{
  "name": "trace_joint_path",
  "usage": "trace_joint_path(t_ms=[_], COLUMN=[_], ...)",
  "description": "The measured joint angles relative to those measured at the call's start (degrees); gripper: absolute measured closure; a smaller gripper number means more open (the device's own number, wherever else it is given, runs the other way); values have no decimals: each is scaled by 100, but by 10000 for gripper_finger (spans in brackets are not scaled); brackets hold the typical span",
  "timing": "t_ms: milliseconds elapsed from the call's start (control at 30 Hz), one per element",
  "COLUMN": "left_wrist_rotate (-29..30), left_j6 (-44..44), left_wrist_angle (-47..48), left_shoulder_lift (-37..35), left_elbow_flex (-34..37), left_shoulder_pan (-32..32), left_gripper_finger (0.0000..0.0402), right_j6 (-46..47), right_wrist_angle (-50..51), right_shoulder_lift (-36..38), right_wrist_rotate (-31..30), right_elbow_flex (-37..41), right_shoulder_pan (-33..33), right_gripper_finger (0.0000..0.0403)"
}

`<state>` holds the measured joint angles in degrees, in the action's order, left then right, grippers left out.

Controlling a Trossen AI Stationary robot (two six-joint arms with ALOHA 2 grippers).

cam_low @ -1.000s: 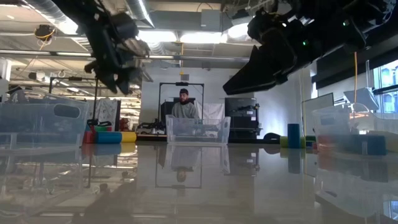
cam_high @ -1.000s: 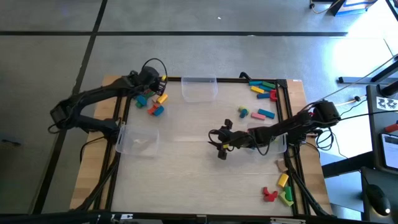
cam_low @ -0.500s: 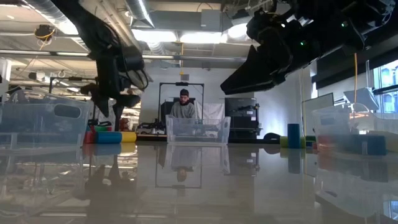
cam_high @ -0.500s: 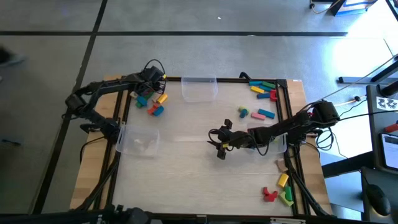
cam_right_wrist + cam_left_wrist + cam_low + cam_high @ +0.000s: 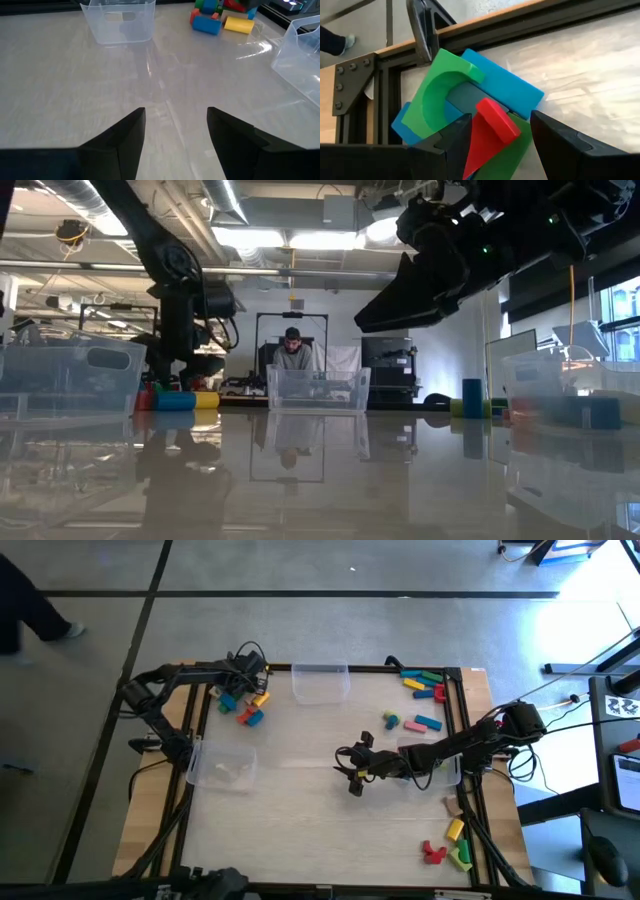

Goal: Sort blocks by size
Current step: Put the red arch block into the bottom right transparent bin

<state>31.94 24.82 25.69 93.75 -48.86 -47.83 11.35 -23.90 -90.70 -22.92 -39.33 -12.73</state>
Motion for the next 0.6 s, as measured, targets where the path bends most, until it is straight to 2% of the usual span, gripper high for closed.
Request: trace_joint_path(t_ms=[167, 400, 600], left_wrist_rotate=[0, 18, 44], left_j6=[-3, -43, -413], left_wrist_angle=[-81, -129, -124], left_shoulder_lift=[103, 103, 101], left_elbow_flex=[2, 2, 1], left_shoulder_pan=[4, 4, 79], left_gripper_finger=[217, 287, 336], right_j6=[0, 0, -2], right_wrist_angle=[0, 4, 4], right_shoulder_lift=[0, 0, 0], right_wrist_rotate=[0, 0, 0], right_elbow_flex=[0, 0, 0], right_shoulder_pan=[0, 0, 0], right_gripper_finger=[188, 188, 188])
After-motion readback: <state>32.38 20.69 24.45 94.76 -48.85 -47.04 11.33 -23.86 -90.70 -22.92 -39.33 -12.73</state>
